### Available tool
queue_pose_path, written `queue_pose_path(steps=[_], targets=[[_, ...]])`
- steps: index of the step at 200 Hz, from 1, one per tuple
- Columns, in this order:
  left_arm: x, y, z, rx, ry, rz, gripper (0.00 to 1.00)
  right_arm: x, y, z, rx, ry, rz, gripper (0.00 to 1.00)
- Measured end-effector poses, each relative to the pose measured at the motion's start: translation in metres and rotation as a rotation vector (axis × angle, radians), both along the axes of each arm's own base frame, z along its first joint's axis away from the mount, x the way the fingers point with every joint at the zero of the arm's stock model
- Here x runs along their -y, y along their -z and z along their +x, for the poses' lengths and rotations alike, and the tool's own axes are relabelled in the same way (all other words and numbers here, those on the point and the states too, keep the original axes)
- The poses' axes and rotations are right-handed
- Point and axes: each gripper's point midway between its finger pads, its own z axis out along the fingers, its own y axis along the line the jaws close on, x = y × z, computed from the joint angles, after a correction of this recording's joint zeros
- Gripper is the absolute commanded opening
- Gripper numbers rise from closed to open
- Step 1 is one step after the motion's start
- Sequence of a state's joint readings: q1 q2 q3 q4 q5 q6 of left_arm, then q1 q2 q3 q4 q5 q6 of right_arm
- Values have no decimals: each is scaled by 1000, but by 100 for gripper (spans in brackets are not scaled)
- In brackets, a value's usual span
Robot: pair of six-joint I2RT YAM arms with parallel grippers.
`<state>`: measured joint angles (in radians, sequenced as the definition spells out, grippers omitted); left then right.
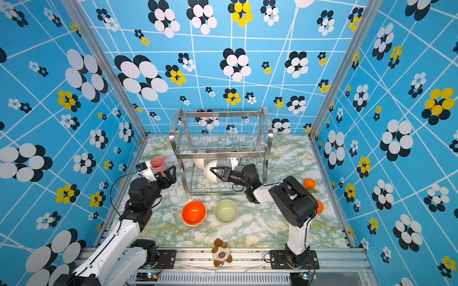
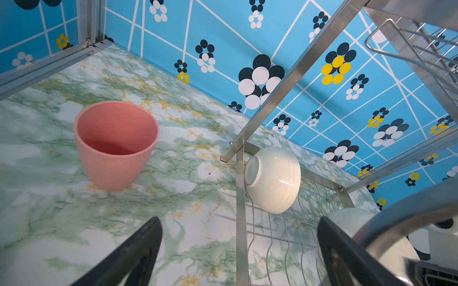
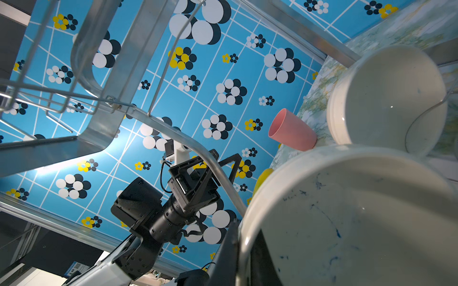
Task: Load bowls into a dish rack
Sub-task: Place the bowl in the dish rack.
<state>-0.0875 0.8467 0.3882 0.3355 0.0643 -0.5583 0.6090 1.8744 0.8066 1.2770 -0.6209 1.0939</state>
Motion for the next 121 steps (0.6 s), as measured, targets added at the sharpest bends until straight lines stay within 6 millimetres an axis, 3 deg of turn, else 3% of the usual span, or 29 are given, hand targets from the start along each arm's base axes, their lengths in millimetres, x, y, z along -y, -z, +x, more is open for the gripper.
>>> queue_pose_path(steps=[121], targets=[[0, 1, 0, -3, -1, 0, 99, -2, 9, 35, 7, -14, 12, 2]])
